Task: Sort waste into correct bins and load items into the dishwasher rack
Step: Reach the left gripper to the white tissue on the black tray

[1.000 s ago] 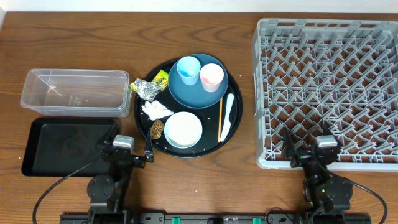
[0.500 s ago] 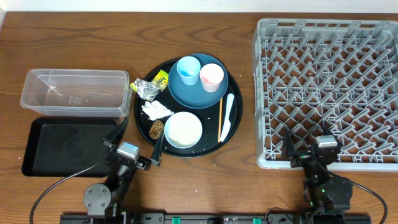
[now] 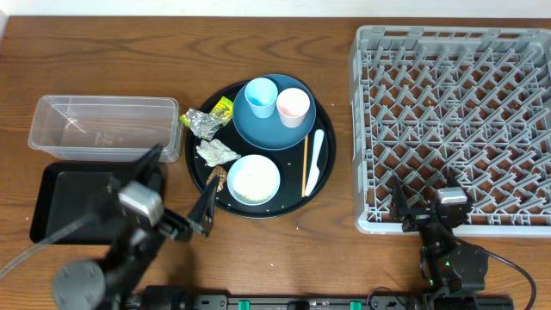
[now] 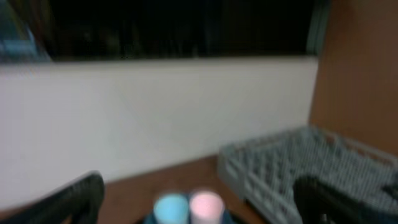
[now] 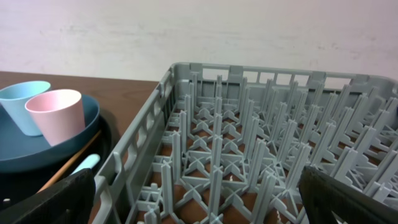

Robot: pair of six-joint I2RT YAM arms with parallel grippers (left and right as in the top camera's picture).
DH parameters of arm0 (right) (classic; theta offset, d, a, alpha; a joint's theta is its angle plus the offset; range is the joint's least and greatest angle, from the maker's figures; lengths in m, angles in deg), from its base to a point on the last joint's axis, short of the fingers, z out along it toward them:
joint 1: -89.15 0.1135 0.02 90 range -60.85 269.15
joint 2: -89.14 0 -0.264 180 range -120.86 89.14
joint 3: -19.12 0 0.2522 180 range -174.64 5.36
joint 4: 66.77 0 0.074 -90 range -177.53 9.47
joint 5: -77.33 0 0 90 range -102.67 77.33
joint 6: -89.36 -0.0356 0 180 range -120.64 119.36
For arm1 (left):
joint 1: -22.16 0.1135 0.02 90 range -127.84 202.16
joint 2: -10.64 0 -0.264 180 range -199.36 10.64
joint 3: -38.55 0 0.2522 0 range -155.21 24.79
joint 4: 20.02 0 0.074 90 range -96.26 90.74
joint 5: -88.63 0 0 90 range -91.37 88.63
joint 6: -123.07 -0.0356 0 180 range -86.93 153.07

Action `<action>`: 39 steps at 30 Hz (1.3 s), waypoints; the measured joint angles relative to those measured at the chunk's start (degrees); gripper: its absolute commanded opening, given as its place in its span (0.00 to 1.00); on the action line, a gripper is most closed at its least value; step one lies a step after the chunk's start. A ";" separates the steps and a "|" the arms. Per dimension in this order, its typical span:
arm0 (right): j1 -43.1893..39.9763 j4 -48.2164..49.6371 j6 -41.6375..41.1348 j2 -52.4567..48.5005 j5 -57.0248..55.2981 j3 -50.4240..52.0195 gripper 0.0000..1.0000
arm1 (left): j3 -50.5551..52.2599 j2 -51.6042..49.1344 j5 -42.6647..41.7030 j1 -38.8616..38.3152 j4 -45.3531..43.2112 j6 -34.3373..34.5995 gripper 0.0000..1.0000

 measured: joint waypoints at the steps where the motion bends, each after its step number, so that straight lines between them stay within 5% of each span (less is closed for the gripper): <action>1: 0.00 -0.02 0.00 0.00 0.02 0.00 0.99 | -3.93 -3.23 -0.37 0.00 4.68 -0.02 0.98; 7: 0.00 -0.07 -0.02 0.00 0.02 0.00 0.99 | -30.62 -26.16 -1.18 0.04 37.77 0.83 0.98; 13: 0.00 -0.04 0.00 0.00 0.02 0.00 0.99 | -40.48 -40.83 -2.78 0.04 50.29 3.63 0.98; 18: 0.00 -0.04 0.00 0.00 0.02 0.00 0.99 | -40.48 -47.06 -3.48 0.04 52.72 5.42 0.99; 21: 0.00 -0.04 -0.02 0.00 0.02 0.00 0.99 | -40.48 -50.38 -3.50 0.04 53.96 6.97 0.66; 23: 0.00 -0.02 0.00 0.00 0.02 0.00 0.99 | -40.52 -52.59 -2.10 0.04 55.80 8.79 0.60; 31: 0.00 -0.04 -0.02 0.00 0.02 0.00 0.99 | -38.42 -58.51 10.32 0.04 58.58 16.59 0.59; 39: 0.00 -0.04 -0.02 0.00 0.02 0.00 0.99 | -31.80 -63.21 14.23 0.04 52.68 20.46 0.59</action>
